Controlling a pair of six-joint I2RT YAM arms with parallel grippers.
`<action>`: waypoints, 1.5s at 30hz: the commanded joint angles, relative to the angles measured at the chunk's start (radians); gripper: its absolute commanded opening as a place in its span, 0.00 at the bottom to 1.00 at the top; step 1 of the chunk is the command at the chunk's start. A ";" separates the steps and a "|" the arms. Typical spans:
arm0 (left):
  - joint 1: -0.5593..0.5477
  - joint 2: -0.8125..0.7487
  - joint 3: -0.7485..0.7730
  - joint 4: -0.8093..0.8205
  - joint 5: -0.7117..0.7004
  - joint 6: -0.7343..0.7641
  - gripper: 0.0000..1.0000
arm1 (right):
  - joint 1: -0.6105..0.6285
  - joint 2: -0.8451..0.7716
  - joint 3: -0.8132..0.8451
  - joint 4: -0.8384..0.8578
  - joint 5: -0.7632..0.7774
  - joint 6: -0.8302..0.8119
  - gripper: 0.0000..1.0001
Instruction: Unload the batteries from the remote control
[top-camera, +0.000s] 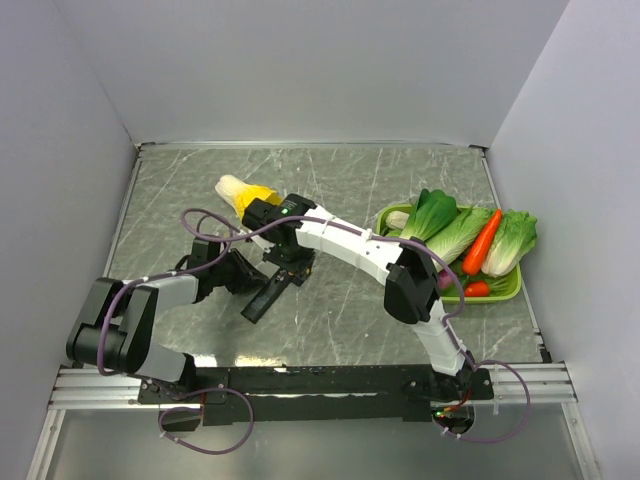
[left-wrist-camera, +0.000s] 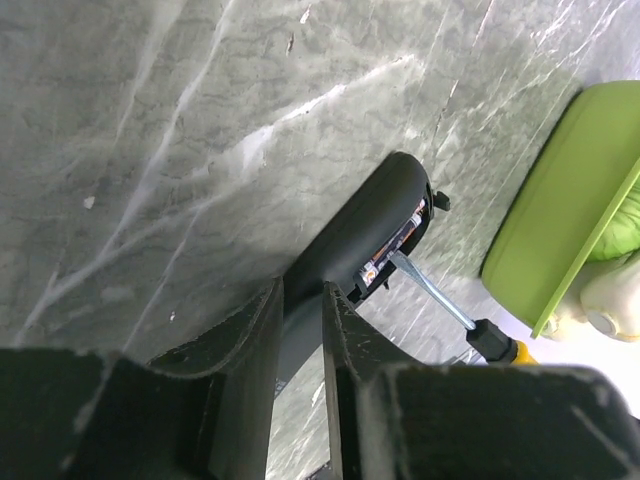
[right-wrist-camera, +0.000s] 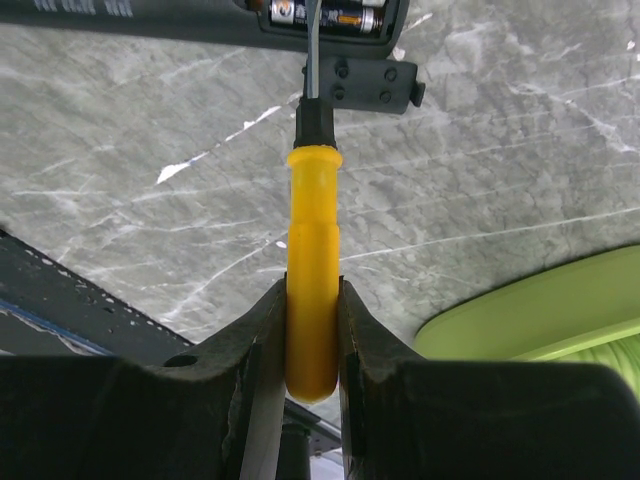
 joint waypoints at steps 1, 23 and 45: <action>-0.004 -0.008 -0.010 0.031 0.018 0.011 0.27 | -0.004 0.029 0.060 -0.141 0.005 0.008 0.00; -0.070 -0.124 -0.088 0.042 0.009 -0.071 0.19 | -0.011 -0.075 -0.038 -0.083 0.071 -0.005 0.00; -0.040 0.002 0.009 0.081 -0.031 -0.087 0.22 | -0.029 0.002 0.069 -0.132 0.036 -0.026 0.00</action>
